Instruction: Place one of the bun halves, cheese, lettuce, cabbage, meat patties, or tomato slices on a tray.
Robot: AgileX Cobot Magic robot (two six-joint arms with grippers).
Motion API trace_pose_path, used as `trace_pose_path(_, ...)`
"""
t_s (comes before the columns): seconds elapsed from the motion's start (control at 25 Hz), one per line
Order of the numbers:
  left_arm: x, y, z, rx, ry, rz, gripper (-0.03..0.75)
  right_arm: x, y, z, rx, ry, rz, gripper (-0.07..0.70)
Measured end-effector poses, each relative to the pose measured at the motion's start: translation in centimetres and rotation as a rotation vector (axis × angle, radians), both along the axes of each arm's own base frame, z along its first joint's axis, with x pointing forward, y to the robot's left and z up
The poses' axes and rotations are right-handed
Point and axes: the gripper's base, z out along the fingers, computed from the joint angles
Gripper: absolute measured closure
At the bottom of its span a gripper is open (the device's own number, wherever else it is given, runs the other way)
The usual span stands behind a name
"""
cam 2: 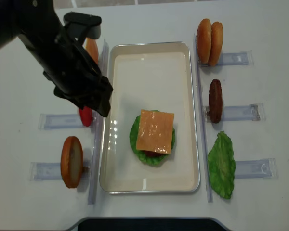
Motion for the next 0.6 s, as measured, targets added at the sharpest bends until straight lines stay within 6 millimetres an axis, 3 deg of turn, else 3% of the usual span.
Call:
trace_pose_path(0.24, 0.9, 0.4, 2.1, 0.048, -0.078, 0.009, 0.178, 0.0, 0.0, 0.0, 0.0, 0.0, 0.0, 0.161)
trace_pose_path(0.6, 1.3, 1.0, 2.4, 0.109, -0.116, 0.008, 0.178, 0.0, 0.0, 0.0, 0.0, 0.0, 0.0, 0.161)
